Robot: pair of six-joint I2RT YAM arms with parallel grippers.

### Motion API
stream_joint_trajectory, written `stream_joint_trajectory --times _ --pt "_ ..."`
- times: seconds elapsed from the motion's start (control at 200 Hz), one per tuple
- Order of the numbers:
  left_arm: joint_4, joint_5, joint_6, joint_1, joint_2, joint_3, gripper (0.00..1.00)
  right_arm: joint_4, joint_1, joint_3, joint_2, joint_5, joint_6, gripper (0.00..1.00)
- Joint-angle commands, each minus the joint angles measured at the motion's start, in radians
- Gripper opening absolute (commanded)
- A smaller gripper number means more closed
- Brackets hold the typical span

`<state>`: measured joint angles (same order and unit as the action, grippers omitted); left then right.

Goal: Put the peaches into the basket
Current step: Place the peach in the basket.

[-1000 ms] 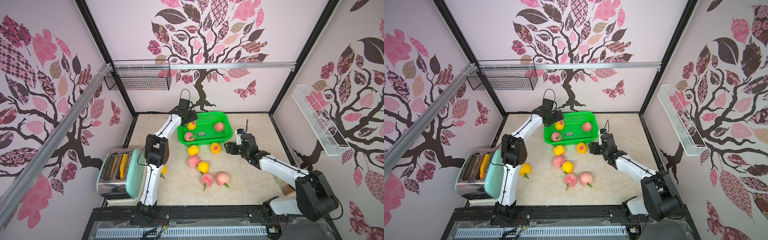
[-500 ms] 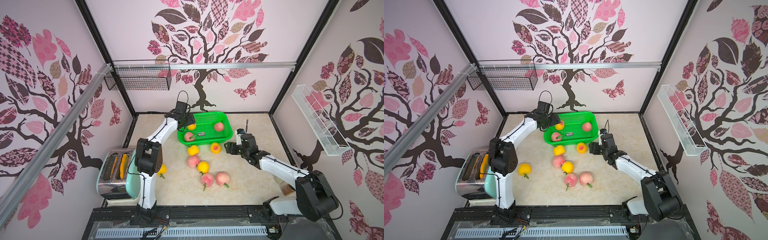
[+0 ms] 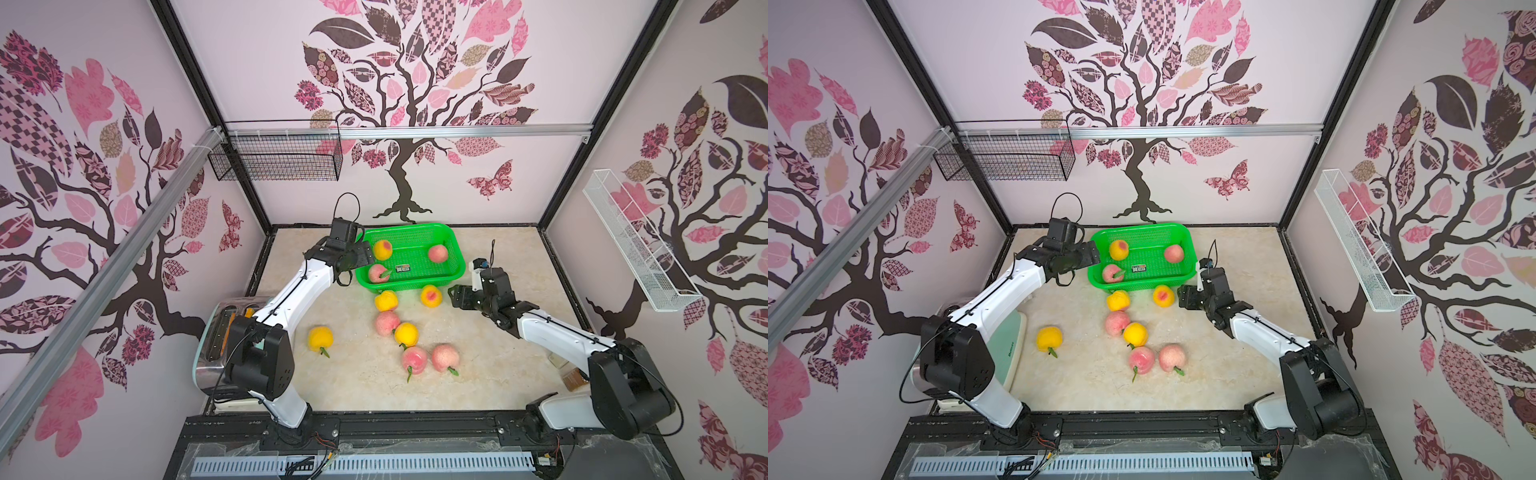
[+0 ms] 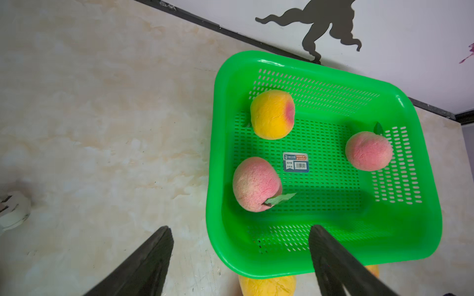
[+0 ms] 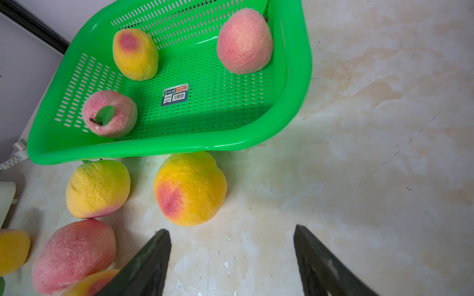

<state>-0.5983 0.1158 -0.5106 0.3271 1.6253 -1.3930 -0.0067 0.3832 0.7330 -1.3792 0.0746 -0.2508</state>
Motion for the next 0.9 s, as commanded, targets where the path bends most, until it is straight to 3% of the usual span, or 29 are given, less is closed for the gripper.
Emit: stream_joint_trajectory --times 0.0,0.565,0.77,0.895 --pt "-0.037 0.043 0.017 0.0 -0.05 0.066 0.87 0.003 0.008 0.023 -0.001 0.001 -0.007 0.78" --pt "-0.205 0.068 -0.023 -0.067 -0.228 0.281 0.88 0.007 0.008 0.025 -0.024 0.004 -0.009 0.78" --pt "-0.272 0.03 -0.097 -0.127 -0.284 0.346 0.88 0.007 0.007 0.024 -0.026 0.005 -0.008 0.78" --pt "-0.341 0.078 -0.151 -0.138 -0.285 0.361 0.9 0.008 0.008 0.025 -0.027 0.007 -0.011 0.78"
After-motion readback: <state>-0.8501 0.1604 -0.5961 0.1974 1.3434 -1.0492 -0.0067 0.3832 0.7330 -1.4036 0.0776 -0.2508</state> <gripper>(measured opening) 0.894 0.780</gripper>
